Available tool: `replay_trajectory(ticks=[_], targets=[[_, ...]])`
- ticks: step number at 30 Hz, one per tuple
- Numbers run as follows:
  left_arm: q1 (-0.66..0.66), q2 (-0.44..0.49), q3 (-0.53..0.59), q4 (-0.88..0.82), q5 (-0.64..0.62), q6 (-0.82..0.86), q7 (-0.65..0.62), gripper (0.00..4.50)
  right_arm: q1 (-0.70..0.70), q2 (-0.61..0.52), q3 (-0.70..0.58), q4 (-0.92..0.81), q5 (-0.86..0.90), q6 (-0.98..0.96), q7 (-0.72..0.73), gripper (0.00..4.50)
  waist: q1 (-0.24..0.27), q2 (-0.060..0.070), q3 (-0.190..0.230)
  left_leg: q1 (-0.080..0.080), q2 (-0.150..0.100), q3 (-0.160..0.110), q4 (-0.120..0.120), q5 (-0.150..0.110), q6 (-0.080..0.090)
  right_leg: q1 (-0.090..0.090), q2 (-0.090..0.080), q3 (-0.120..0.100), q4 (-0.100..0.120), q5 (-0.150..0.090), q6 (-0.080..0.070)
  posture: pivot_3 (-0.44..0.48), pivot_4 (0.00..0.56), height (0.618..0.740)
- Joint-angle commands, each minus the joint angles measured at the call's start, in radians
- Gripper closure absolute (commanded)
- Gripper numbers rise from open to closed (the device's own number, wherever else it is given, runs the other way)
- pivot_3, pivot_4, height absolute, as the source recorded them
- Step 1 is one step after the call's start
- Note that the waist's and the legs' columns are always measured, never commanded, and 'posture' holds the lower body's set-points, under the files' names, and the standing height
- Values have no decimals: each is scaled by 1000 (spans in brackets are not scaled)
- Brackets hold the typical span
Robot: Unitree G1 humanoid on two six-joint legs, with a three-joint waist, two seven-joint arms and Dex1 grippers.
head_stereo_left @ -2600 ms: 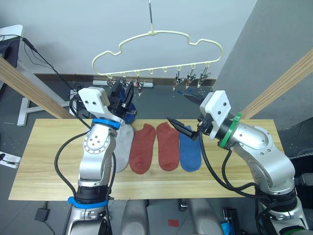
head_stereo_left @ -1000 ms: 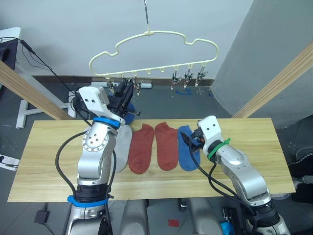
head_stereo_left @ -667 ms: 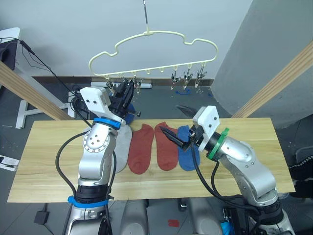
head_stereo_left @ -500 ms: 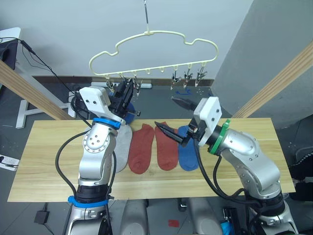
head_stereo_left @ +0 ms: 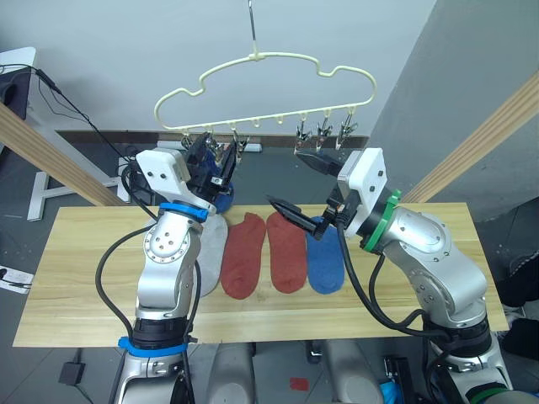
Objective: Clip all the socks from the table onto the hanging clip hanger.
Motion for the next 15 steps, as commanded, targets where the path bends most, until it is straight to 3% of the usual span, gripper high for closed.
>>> replay_trajectory(ticks=[1, 13, 15], targets=[[-10, -3, -3, -21, 21, -1, 18, 2023, 3, -5, -27, -32, 25, -4, -4, 0, 0, 0, 0, 0, 0, 0, 0, 0, 0, 0, 0, 0, 0, 0, 0, -56, 386, 701], [-17, 0, -11, -19, 25, -2, 11, 2023, 9, -5, -27, -31, 29, -3, -7, 0, 0, 0, 0, 0, 0, 0, 0, 0, 0, 0, 0, 0, 0, 0, 0, -54, 385, 701], [-17, 0, -11, -18, 23, -2, 9, 2405, 9, -5, -26, -31, 29, -1, -9, 0, 0, 0, 0, 0, 0, 0, 0, 0, 0, 0, 0, 0, 0, 0, 0, -56, 387, 701]])
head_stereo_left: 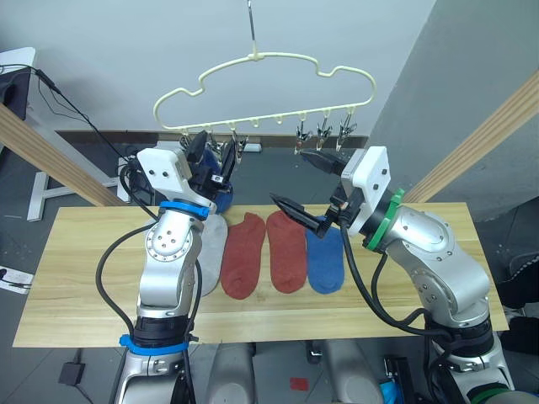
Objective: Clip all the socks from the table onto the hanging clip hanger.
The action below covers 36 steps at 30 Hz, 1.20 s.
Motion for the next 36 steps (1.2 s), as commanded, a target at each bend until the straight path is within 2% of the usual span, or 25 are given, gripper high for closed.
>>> replay_trajectory(ticks=[1, 5, 10, 12, 16, 21, 32, 35, 36], targets=[[-9, 0, -4, -18, -6, -4, -11, 2548, 7, 2, -13, -32, 23, -4, -5, 0, 0, 0, 0, 0, 0, 0, 0, 0, 0, 0, 0, 0, 0, 0, 0, -57, 386, 701], [-14, -1, -4, -17, -10, -3, -17, 3762, 16, 0, -13, -32, 23, -3, -7, 0, 0, 0, 0, 0, 0, 0, 0, 0, 0, 0, 0, 0, 0, 0, 1, -57, 386, 701], [-11, 1, -1, -21, -12, 0, -25, 4492, 44, -3, -5, -22, -2, 5, -33, 0, 0, 0, 0, 0, 0, 0, 0, 0, 0, 0, 0, 0, 0, 0, 1, -54, 386, 701], [-10, 2, 0, -23, -13, 2, -27, 4492, 61, -2, -3, -14, -19, 13, -54, 0, 0, 0, 0, 0, 0, 0, 0, 0, -1, 0, 0, 0, 0, -1, 1, -54, 386, 701], [-8, 5, 0, -26, -17, 9, -32, 4492, 161, 1, 32, 58, -142, 62, -188, 0, 1, 0, 0, 0, 0, 0, -1, 1, -2, 0, 0, 0, -1, -1, 1, -49, 386, 701], [-7, 6, -5, -32, -23, 16, -43, 4492, 235, 105, 38, 183, -229, 80, -344, 0, 0, 0, 0, 0, 0, 1, -1, 1, -2, 0, -1, 1, -1, -1, 2, -52, 390, 701], [-16, 8, -4, -32, -33, 36, -60, 4492, 213, 282, 21, 583, -314, -127, -465, 0, -2, 0, 0, 1, 0, 2, -4, 1, -2, 0, 0, 2, -2, -1, 2, -44, 392, 701], [-16, 6, -4, -35, -34, 43, -66, 4500, 196, 304, 8, 683, -325, -176, -486, 622, -1, 0, 0, 1, 0, 2, -4, 1, -2, 0, 0, 2, -3, -1, 2, -39, 390, 701], [-16, 6, -3, -37, -35, 46, -67, 4500, 194, 310, 0, 705, -326, -188, -490, 974, -1, 0, 0, 1, 0, 2, -4, 1, -2, 0, 0, 2, -3, -1, 2, -26, 391, 701]])
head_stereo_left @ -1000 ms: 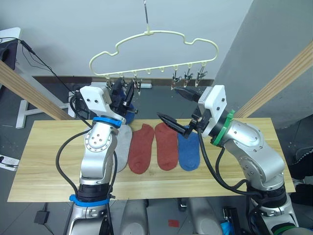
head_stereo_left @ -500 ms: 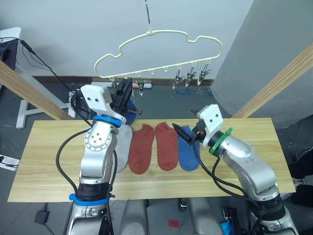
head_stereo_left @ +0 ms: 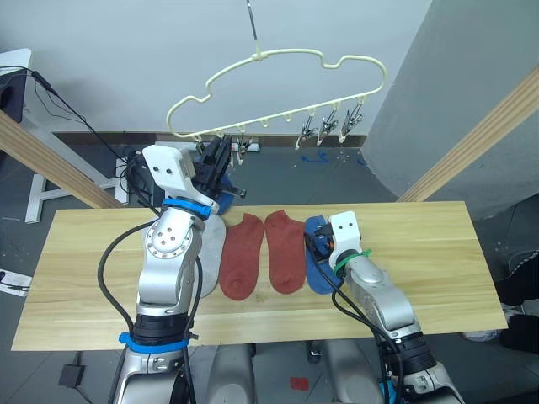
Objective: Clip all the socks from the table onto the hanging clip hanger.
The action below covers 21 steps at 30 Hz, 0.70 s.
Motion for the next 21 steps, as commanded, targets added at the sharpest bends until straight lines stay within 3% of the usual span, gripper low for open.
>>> replay_trajectory(ticks=[1, 9, 15, 21], targets=[[-2, 2, 0, -35, -15, 9, -6, 4500, 3, 20, -32, 57, -3, -51, -20, 1339, 0, 0, 0, 0, 0, 0, 0, 0, 0, 0, 0, 0, 0, 0, 0, -24, 390, 701], [5, 19, 25, -58, -66, 71, -20, 4500, 45, 1, -20, 24, -22, -72, 16, 4346, 1, 0, 0, 0, 0, 0, 0, 0, 0, 0, 0, 0, 0, 0, 0, -24, 390, 701], [4, 56, 59, -104, -199, 199, -79, 4500, 37, -86, 87, -150, -43, -101, 172, 4450, -2, 0, 0, 0, 0, 0, 0, 0, 0, 0, 0, 0, 0, 0, 0, -24, 393, 701], [-28, 116, 114, -131, -357, 345, -133, 4500, -97, -172, 197, -279, -16, -122, 424, 4450, -2, 0, 1, 1, 1, -1, -1, 0, 0, 0, 2, 0, 1, 0, 0, -12, 397, 701]])
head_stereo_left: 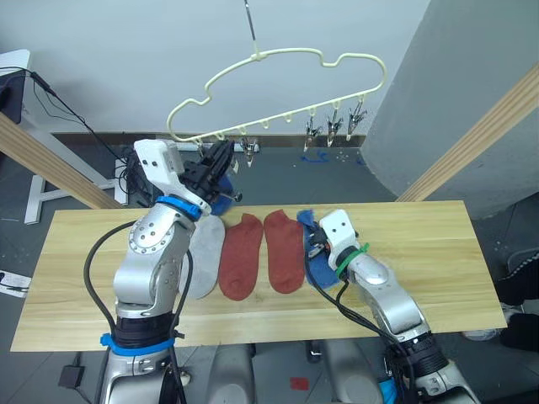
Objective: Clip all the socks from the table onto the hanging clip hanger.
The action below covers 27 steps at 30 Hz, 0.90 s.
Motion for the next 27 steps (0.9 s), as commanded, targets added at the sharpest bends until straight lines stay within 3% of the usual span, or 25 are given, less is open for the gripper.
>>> replay_trajectory(ticks=[1, 5, 9, 27], targets=[[-16, 37, 37, -46, -96, 83, -33, 4500, -100, -19, 64, -65, 28, -36, 150, 4450, 0, 0, 1, 0, 0, 0, 0, 0, 0, 0, 0, 0, 0, 0, 0, -12, 397, 701], [-27, 72, 53, -59, -178, 161, -55, 4500, -248, -31, 117, 9, -1, -78, 256, 4450, 2, -1, 1, 0, 0, 0, 0, 0, 0, 0, 0, 0, 0, 0, 0, -8, 394, 701], [-26, 91, 53, -68, -210, 195, -58, 4500, -334, 17, 116, 96, -6, -113, 261, 4450, 6, -1, 1, -1, 0, -1, -1, 1, -1, 0, -1, -1, -2, 1, -1, -6, 390, 701], [-2, 111, 34, -80, -206, 200, -44, 4500, -407, 81, 67, 184, -45, -217, 213, 4450, 6, -1, 1, -2, -1, -1, -1, 1, -2, 0, -3, -1, -2, 2, -4, -1, 391, 701]])
